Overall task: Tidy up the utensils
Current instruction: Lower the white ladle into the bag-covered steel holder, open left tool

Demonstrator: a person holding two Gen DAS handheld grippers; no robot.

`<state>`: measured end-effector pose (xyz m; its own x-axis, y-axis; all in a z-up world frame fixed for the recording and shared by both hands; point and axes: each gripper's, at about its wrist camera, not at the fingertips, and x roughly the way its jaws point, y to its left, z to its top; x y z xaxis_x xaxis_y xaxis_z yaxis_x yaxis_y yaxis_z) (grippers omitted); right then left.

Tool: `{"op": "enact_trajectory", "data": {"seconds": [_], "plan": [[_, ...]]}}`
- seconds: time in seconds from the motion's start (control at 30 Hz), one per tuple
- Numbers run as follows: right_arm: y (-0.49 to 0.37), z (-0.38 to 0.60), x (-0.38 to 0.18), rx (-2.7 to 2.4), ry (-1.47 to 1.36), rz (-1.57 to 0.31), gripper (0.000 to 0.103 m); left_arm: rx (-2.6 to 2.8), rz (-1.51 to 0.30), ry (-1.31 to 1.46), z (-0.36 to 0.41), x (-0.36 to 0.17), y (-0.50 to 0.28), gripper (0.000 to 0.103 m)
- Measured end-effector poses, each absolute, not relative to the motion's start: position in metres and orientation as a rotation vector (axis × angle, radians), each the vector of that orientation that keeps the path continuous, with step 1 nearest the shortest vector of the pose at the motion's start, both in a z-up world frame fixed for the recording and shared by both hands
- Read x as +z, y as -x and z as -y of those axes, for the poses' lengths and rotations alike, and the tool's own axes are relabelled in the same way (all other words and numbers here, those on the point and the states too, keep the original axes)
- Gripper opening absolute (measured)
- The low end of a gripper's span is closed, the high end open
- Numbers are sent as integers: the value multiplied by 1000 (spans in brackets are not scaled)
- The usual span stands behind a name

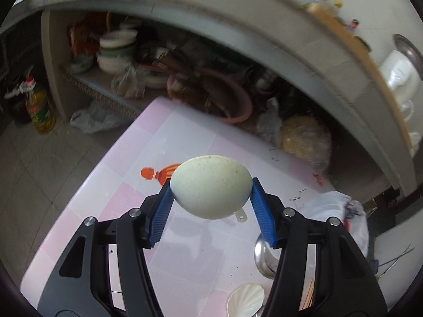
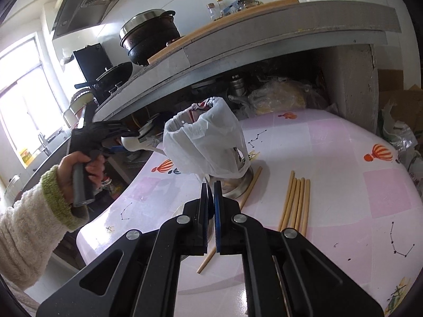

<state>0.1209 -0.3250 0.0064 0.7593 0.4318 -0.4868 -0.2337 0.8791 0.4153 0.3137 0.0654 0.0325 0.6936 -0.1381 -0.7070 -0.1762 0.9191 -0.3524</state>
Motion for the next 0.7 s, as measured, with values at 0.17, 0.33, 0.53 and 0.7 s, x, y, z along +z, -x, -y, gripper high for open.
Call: {"op": "enact_trajectory", "data": {"seconds": [0.17, 0.33, 0.53, 0.7], "plan": [[-115, 329, 24, 345, -312, -577, 4, -19, -681, 319, -53, 80, -286, 55], [-109, 337, 41, 319, -291, -534, 4, -72, -562, 240, -38, 126, -261, 55], [-105, 346, 54, 314, -315, -505, 4, -166, -499, 182, -8, 166, -253, 55], [-99, 358, 76, 294, -308, -447, 4, -243, -489, 122, 28, 179, -256, 55]]}}
